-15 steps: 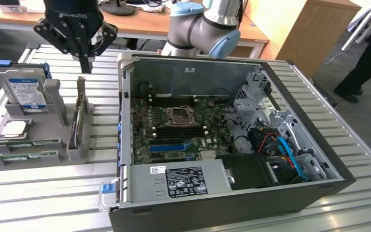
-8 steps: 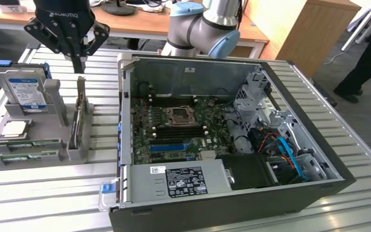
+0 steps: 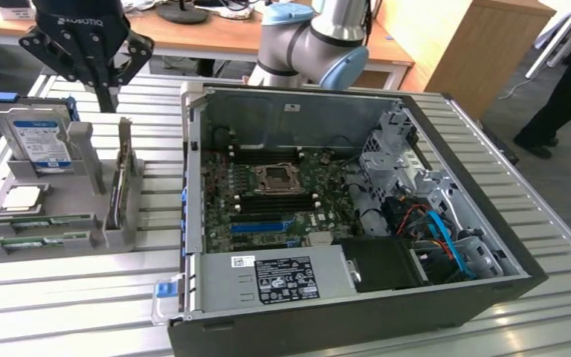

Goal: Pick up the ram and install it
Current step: 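Reach for the ram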

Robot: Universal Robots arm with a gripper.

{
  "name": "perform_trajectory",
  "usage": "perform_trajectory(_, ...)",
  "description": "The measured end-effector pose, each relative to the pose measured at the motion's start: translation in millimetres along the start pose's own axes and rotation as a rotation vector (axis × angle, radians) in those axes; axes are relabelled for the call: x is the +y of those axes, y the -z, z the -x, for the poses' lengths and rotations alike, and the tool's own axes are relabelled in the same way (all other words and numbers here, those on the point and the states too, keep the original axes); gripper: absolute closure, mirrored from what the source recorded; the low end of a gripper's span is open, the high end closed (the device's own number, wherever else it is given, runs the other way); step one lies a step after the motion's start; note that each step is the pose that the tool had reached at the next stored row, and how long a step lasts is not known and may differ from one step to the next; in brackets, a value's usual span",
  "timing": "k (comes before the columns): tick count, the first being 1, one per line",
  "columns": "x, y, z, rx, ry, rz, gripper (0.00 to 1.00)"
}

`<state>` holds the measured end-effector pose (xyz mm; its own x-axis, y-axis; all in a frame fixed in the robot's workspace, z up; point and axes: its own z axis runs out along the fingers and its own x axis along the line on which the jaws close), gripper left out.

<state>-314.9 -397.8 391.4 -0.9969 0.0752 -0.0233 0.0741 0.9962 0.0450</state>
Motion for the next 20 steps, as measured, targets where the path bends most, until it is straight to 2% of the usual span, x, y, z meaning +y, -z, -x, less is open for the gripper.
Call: perform_trajectory(20,-3.4,0.6,-48.2,0.0000,0.000,0.0001,0.89)
